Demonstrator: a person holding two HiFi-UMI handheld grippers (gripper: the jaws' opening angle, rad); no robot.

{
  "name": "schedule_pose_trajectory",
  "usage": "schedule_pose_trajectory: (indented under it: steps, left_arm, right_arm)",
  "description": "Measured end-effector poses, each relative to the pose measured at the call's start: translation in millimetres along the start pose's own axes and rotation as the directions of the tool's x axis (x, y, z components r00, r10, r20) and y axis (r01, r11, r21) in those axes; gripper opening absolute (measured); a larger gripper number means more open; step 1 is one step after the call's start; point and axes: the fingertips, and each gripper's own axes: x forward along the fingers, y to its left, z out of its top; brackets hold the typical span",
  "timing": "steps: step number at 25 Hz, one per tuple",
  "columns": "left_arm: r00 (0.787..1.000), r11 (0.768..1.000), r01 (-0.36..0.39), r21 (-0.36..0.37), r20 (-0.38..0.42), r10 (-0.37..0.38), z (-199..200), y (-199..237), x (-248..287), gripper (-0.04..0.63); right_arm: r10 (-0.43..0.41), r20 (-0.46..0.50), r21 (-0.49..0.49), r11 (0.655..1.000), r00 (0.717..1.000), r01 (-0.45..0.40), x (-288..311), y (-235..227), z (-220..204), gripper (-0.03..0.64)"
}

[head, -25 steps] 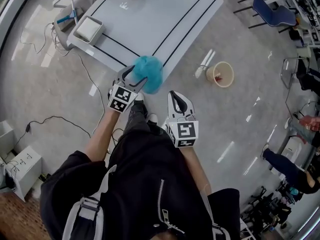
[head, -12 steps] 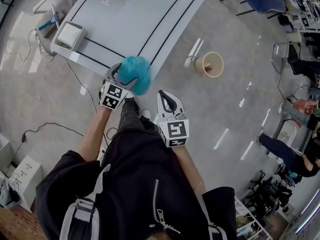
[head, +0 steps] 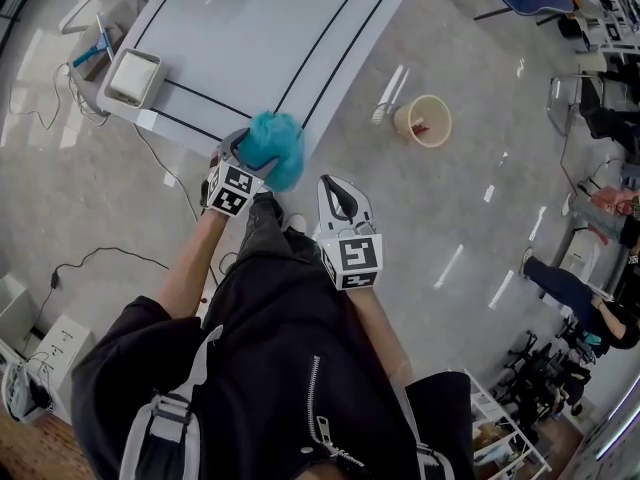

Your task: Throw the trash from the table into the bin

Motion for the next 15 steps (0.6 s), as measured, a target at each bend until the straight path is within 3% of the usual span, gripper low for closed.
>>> schedule_pose_trajectory:
  steps: [4,11,15]
  left_arm:
    - [0.999,0.997,0.02,0.075,-0.051,-0.016,-5.4,-4.2,1.6,0.31]
    - [0.997,0.992,0.052,0.119,-0.07,-0.044,-6.9,3.8,-4.4,0.033]
    - [0.995,0.99,0.076,0.12,-0.069,-0.068,-5.4,6.5,-4.2,0.025]
  right_arm:
    - [-0.006,0.008,0.03,1.0,1.0,0.006,5.1,-3.3,5.1,0.011]
    - [-0.005,0.001,0.076,0.997,1.0,0.005,12.0,0.1,4.5,0.011]
    - [-0.015,0.003,0.082,0.997,1.0,0.015,14.4,0.4,7.5,0.011]
